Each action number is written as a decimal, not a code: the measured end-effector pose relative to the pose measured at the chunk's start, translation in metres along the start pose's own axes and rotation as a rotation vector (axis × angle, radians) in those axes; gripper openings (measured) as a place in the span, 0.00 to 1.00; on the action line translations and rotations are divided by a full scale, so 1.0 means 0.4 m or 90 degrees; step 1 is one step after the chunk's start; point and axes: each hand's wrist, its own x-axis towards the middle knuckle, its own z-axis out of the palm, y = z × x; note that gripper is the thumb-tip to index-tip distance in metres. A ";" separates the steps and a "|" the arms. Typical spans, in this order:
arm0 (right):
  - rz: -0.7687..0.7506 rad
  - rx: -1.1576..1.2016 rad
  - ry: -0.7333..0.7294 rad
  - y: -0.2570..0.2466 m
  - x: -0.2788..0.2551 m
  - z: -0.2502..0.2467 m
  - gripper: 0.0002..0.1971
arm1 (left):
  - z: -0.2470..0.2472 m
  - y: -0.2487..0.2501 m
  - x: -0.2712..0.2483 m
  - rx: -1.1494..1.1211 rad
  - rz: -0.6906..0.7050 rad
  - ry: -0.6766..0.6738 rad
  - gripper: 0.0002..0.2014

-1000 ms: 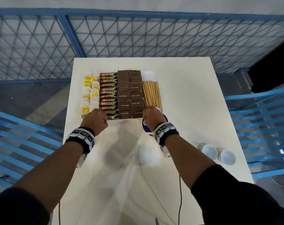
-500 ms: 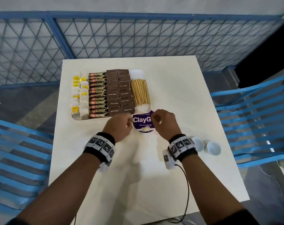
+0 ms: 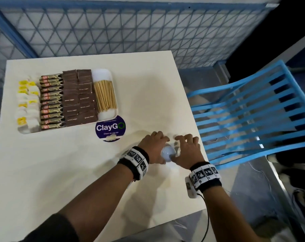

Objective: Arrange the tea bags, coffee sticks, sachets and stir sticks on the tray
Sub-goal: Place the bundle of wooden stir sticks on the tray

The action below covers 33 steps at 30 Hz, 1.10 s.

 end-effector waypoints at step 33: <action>-0.185 0.210 0.053 -0.323 0.468 -0.155 0.28 | -0.125 -0.245 -0.136 -0.529 -0.276 0.486 0.27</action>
